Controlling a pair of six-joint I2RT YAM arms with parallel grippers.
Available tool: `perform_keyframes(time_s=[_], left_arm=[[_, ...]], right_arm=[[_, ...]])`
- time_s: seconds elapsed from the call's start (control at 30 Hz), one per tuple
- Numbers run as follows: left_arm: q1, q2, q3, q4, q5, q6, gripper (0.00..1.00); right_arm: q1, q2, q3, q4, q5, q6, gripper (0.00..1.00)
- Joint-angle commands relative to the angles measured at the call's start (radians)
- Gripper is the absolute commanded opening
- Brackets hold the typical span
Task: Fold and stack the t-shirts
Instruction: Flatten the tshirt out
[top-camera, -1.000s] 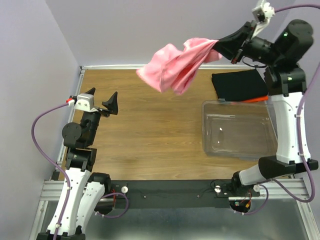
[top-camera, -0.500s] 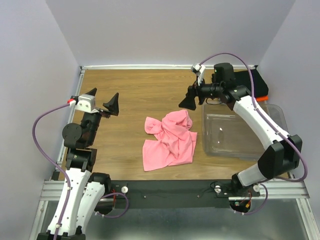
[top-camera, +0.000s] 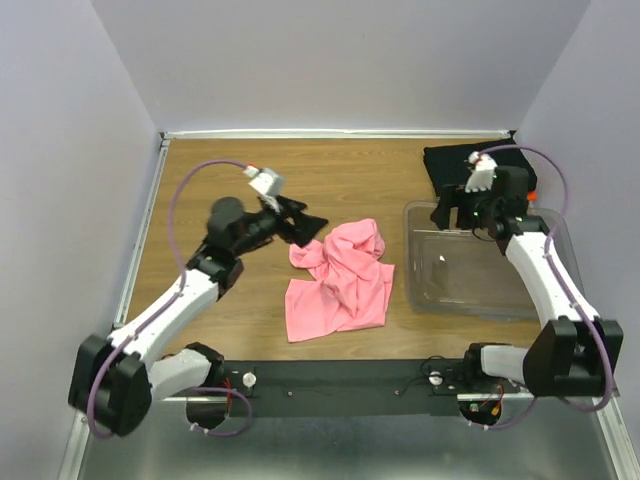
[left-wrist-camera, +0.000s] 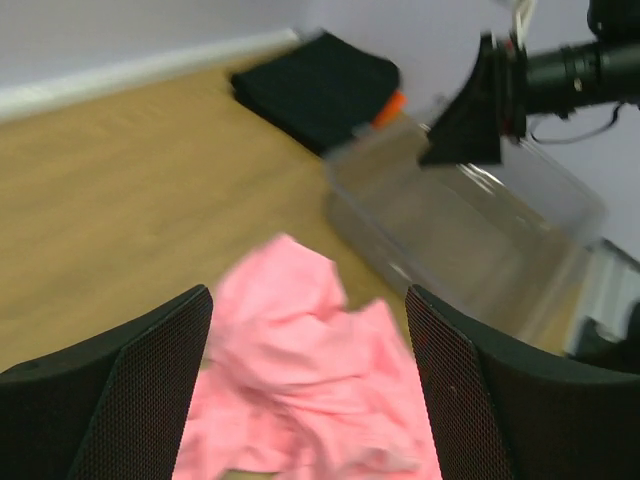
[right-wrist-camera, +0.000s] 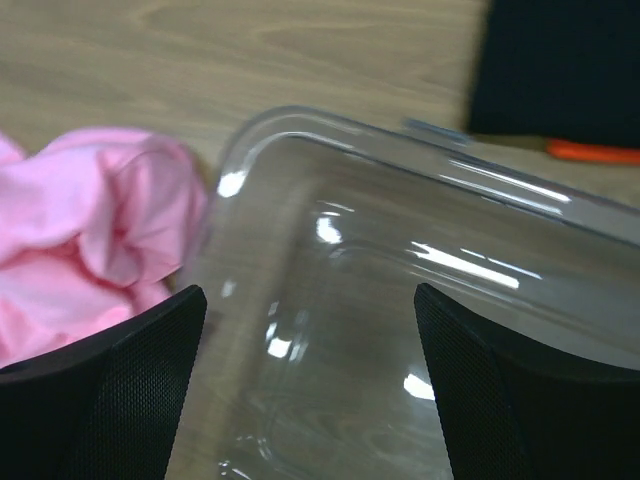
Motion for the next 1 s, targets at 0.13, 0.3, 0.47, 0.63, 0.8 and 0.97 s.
perform_keyframes(time_s=[0.13, 0.3, 0.47, 0.63, 0.8, 0.97], left_arm=[[-0.415, 0.381, 0.260, -0.115, -0.354, -0.281, 0.87], [-0.542, 0.766, 0.651, -0.431, -0.562, -0.322, 0.88], [-0.610, 0.948, 0.826, -0.574, -0.637, -0.335, 0.84], [-0.625, 1.051, 0.929, -0.654, -0.727, -0.333, 0.82], [-0.639, 1.117, 0.974, -0.663, -0.711, -0.318, 0.69], [-0.642, 1.173, 1.009, -0.666, -0.675, -0.307, 0.36]], right_arm=[[-0.158, -0.246, -0.087, 0.184, 0.174, 0.135, 0.83], [-0.172, -0.272, -0.087, 0.184, 0.193, 0.146, 0.83], [-0.178, -0.294, -0.089, 0.184, 0.184, 0.154, 0.84], [-0.180, -0.303, -0.090, 0.184, 0.181, 0.160, 0.84], [-0.180, -0.306, -0.089, 0.184, 0.175, 0.164, 0.85], [-0.180, -0.309, -0.089, 0.184, 0.172, 0.166, 0.85]])
